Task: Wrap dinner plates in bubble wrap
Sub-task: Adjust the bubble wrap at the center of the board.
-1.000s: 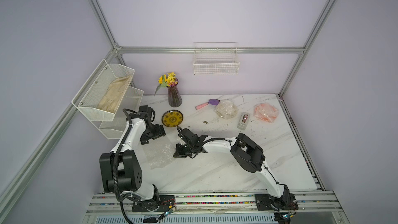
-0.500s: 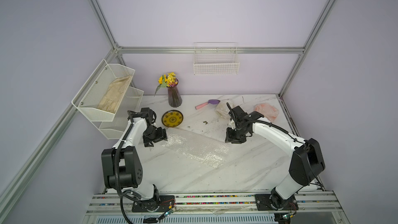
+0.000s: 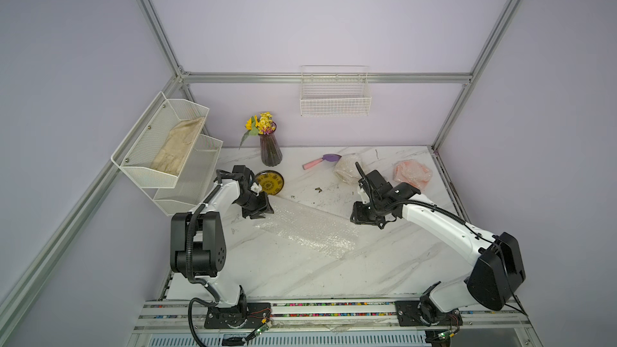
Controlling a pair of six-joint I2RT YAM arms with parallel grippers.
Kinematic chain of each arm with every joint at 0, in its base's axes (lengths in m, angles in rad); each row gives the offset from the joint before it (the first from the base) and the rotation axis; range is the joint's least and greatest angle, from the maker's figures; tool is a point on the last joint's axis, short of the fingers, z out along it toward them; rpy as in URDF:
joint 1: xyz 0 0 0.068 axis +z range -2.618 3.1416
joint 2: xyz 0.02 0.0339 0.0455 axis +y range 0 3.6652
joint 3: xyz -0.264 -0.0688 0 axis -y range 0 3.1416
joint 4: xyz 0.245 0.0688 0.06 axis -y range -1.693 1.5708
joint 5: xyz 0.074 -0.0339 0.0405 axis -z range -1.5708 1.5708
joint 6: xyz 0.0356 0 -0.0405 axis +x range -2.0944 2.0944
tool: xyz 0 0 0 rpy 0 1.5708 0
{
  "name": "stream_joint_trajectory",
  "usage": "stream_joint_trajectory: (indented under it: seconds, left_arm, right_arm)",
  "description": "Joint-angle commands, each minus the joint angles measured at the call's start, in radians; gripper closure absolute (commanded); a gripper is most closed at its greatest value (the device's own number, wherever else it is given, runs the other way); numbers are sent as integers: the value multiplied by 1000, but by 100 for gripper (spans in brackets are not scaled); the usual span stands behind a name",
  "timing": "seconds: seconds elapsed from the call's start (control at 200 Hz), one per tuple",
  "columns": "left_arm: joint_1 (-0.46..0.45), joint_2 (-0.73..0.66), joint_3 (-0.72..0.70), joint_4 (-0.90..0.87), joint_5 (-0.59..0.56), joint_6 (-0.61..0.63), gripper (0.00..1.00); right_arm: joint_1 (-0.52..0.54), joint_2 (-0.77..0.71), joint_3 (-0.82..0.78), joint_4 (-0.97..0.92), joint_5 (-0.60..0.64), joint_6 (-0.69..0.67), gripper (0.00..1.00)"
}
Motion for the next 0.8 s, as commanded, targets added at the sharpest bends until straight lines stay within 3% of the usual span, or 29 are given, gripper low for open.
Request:
stream_joint_trajectory:
  seconds: [0.0, 0.215, 0.44, 0.655, 0.735, 0.795]
  left_arm:
    - [-7, -26, 118, 61, 92, -56, 85]
    - [-11, -84, 137, 63, 221, -178, 96]
    - [-8, -205, 74, 144, 318, -329, 98]
    - [-9, -293, 25, 159, 376, -393, 100]
    - [-9, -343, 13, 160, 393, -412, 100]
    - [-9, -372, 6, 159, 400, -423, 100]
  right_arm:
    - [102, -30, -17, 88, 42, -107, 53]
    - [371, 38, -44, 342, 271, -433, 31]
    - [474, 282, 30, 567, 445, -534, 17]
    - [469, 420, 61, 689, 697, -506, 21]
    - [458, 433, 54, 724, 744, -534, 26]
    - [449, 424, 50, 731, 786, -559, 37]
